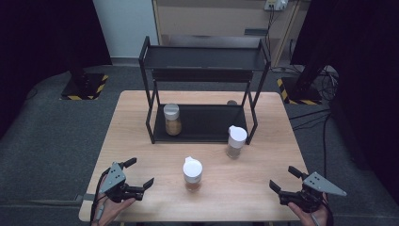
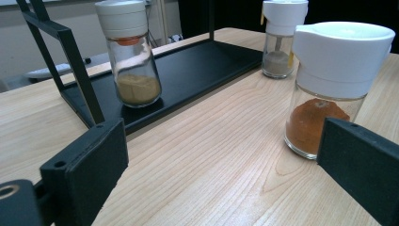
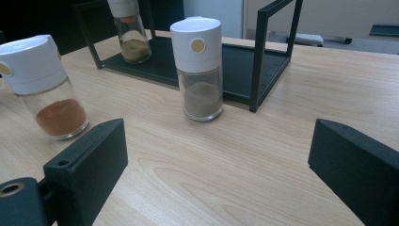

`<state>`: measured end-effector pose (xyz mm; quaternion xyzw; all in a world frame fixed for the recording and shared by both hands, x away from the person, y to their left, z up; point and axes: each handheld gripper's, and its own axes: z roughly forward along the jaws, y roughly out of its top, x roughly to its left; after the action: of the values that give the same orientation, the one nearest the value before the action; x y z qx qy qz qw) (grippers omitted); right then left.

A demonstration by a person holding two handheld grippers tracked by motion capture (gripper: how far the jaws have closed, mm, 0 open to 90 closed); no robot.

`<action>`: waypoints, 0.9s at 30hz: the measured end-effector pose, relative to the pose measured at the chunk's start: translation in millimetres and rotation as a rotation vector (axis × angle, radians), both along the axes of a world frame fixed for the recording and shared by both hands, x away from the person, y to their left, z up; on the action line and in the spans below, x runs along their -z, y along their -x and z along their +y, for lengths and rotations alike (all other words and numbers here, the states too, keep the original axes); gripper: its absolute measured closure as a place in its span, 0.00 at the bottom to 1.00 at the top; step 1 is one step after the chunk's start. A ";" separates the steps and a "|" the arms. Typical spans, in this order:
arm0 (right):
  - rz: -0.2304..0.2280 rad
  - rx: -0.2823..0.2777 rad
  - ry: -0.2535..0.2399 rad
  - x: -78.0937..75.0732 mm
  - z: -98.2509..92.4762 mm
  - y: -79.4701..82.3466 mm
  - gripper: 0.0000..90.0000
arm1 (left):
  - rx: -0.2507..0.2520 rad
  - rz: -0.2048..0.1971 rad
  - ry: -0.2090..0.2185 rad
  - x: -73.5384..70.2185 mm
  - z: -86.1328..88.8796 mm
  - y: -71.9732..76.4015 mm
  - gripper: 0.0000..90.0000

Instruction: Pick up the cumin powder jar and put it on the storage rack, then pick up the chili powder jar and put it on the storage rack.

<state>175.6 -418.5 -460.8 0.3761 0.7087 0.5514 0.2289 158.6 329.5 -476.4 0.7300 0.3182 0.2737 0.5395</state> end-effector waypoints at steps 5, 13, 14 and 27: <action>0.001 -0.004 0.002 -0.3 0.6 -0.5 0.06 | -0.005 0.014 0.002 2.3 1.3 0.1 0.01; 0.002 -0.002 0.002 -0.4 1.1 -0.7 0.06 | -0.014 0.028 0.033 4.7 5.4 1.2 0.00; 0.002 -0.003 0.002 -0.3 1.0 -0.6 0.06 | -0.019 0.024 0.037 5.2 5.5 1.8 0.00; -0.002 -0.008 0.005 -0.6 1.1 -0.3 0.06 | -0.023 0.023 0.057 7.0 7.2 2.3 0.00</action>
<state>176.0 -417.4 -460.1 0.3723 0.7112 0.5508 0.2284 156.3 336.7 -483.4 0.7137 0.3405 0.2623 0.5530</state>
